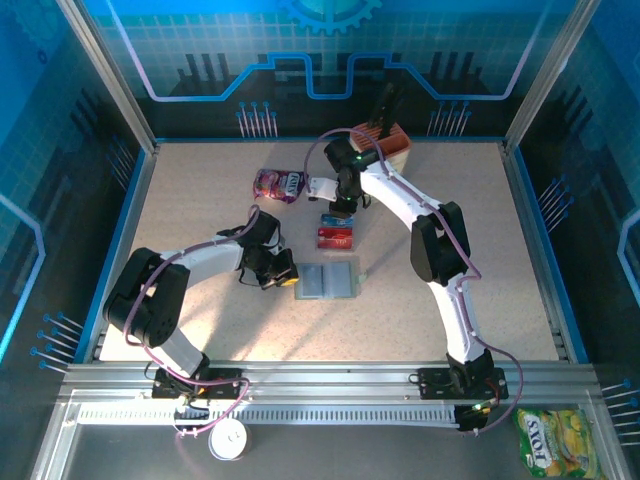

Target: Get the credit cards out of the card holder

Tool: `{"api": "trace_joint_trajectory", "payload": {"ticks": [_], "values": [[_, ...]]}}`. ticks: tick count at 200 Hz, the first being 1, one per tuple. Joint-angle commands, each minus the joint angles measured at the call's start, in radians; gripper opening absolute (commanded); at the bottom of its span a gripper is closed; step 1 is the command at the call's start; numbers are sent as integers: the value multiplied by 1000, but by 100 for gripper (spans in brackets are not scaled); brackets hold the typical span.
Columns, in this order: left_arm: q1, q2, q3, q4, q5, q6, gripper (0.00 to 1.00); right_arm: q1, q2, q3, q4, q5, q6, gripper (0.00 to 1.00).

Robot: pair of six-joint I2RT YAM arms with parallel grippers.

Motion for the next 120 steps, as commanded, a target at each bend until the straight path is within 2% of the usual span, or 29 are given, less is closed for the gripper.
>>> {"api": "trace_joint_trajectory", "payload": {"ticks": [1,120], "values": [[7,-10,-23,7,11,-3,2,15,-16,-26,-12,12,8,35],[7,1,-17,26,25,-11,2,46,-194,-127,96,35,56,37]]}}
